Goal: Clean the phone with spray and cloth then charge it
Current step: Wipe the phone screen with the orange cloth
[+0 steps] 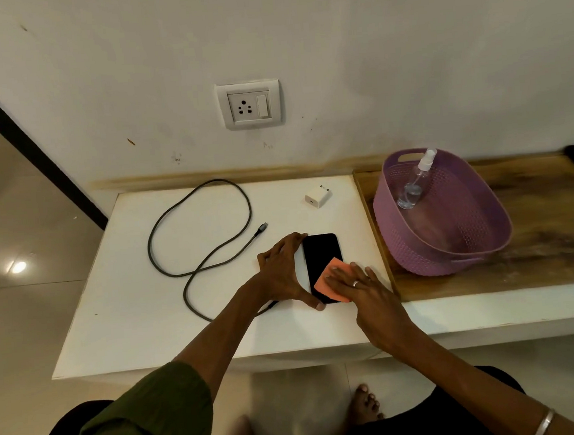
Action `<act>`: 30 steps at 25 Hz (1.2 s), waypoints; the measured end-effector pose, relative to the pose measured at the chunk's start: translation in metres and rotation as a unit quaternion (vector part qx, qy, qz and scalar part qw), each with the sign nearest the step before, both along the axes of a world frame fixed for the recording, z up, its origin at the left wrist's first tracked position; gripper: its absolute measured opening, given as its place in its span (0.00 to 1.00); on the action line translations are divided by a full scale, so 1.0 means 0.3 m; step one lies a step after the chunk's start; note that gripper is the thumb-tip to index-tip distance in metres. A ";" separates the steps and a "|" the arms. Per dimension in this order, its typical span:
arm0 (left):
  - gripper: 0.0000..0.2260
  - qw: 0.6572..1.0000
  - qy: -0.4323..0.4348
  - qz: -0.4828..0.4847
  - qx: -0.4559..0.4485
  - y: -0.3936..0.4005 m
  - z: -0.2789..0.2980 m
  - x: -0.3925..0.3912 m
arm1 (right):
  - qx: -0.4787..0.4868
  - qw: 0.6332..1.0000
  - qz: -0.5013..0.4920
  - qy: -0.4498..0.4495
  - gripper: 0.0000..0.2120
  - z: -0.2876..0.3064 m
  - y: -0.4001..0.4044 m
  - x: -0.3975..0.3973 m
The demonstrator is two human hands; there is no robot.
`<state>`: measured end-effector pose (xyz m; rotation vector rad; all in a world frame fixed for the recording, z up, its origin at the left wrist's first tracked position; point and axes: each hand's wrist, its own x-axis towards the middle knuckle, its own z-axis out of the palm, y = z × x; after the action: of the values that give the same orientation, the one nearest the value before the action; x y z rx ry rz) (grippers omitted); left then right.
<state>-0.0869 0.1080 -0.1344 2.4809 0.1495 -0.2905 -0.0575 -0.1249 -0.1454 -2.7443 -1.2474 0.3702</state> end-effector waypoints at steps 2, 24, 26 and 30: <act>0.66 1.000 0.000 -0.002 0.006 -0.002 0.000 -0.001 | 0.049 0.994 -0.098 -0.012 0.36 0.012 -0.015 -0.019; 0.67 1.000 0.012 -0.004 0.005 0.004 -0.001 0.003 | 0.053 0.994 -0.030 0.088 0.41 -0.057 -0.101 -0.108; 0.67 1.000 0.011 -0.001 0.004 0.004 -0.002 0.001 | 0.039 0.989 -0.059 0.128 0.43 -0.068 -0.095 -0.092; 0.67 1.000 0.010 -0.007 0.007 0.004 -0.005 0.002 | 0.068 0.973 -0.167 0.143 0.33 -0.073 -0.024 -0.079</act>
<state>-0.0863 0.1092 -0.1359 2.4951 0.1445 -0.3219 -0.0811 -0.1321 -0.1674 -2.5991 -0.7002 0.5933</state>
